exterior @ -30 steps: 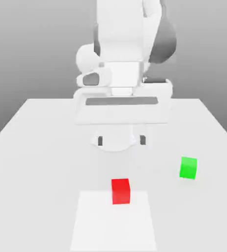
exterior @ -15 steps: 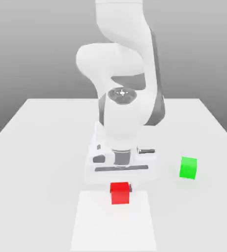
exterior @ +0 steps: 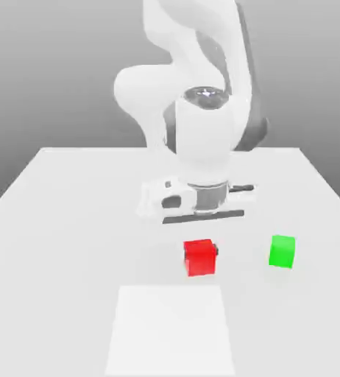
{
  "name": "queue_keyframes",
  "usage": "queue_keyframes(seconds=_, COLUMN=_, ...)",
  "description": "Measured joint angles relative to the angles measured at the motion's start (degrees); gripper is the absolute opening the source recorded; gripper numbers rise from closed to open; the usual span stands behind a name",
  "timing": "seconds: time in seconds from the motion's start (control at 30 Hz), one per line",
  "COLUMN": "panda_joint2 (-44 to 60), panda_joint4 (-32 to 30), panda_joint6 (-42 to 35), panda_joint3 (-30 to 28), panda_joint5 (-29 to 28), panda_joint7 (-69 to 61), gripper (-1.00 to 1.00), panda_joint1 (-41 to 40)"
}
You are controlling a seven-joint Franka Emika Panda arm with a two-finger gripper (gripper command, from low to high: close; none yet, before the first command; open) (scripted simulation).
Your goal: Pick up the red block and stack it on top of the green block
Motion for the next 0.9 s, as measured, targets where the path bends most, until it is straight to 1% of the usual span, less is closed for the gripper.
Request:
queue_keyframes(seconds=0.23, panda_joint2=-4.3, panda_joint4=-0.5, panda_joint6=-3.6, panda_joint3=6.4, panda_joint5=4.4, panda_joint7=-2.1, gripper=-1.00, panda_joint1=11.9)
queue_keyframes(seconds=0.47, panda_joint2=-6.8, panda_joint4=-1.1, panda_joint6=-5.7, panda_joint3=12.7, panda_joint5=7.2, panda_joint7=-3.1, gripper=-1.00, panda_joint1=22.7)
queue_keyframes(seconds=0.63, panda_joint2=-0.6, panda_joint4=-0.8, panda_joint6=0.1, panda_joint3=14.9, panda_joint5=3.4, panda_joint7=-0.5, gripper=-1.00, panda_joint1=21.0)
queue_keyframes(seconds=0.8, panda_joint2=7.8, panda_joint4=-0.7, panda_joint6=8.2, panda_joint3=15.4, panda_joint5=-2.9, panda_joint7=3.9, gripper=-1.00, panda_joint1=18.7)
queue_keyframes(seconds=0.83, panda_joint2=9.4, panda_joint4=-0.7, panda_joint6=9.7, panda_joint3=15.2, panda_joint5=-4.4, panda_joint7=4.9, gripper=1.00, panda_joint1=18.6)
queue_keyframes(seconds=0.9, panda_joint2=9.4, panda_joint4=-0.7, panda_joint6=9.7, panda_joint3=15.2, panda_joint5=-4.4, panda_joint7=4.9, gripper=1.00, panda_joint1=18.4)
